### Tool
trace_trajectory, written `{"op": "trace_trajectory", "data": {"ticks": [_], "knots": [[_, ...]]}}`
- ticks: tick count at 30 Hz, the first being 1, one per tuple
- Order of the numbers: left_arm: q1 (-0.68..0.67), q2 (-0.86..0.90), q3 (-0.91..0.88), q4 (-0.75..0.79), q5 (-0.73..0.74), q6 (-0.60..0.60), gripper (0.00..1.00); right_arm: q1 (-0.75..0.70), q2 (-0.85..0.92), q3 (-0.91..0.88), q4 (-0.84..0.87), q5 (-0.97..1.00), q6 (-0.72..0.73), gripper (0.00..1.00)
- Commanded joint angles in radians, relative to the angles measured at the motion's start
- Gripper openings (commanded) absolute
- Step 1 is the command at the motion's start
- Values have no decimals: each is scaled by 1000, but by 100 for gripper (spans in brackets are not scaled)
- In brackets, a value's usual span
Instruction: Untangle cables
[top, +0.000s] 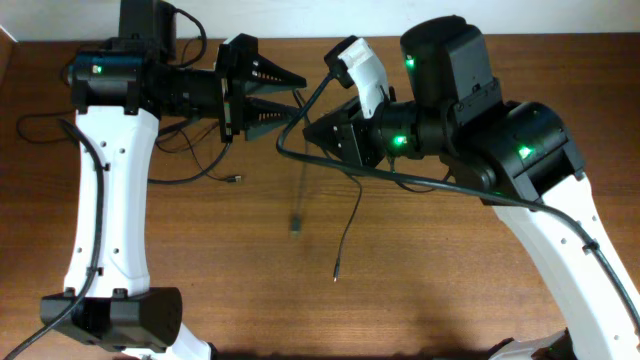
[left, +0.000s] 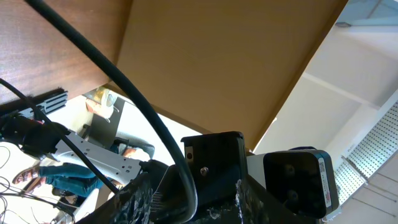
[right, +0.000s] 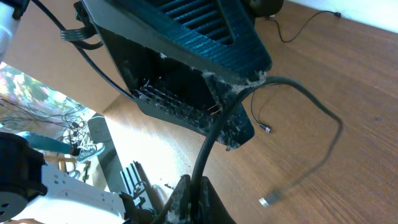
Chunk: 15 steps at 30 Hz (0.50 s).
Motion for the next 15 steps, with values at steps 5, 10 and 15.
{"op": "trace_trajectory", "data": {"ticks": [5,10,15], "knots": [[0,-3,19,-1,0,3,36,5,-4,10,4,0,17,4],[0,-3,19,-1,0,3,33,5,-4,10,8,-14,34,4],[0,-3,19,-1,0,3,27,5,-4,10,8,-14,34,4]]}}
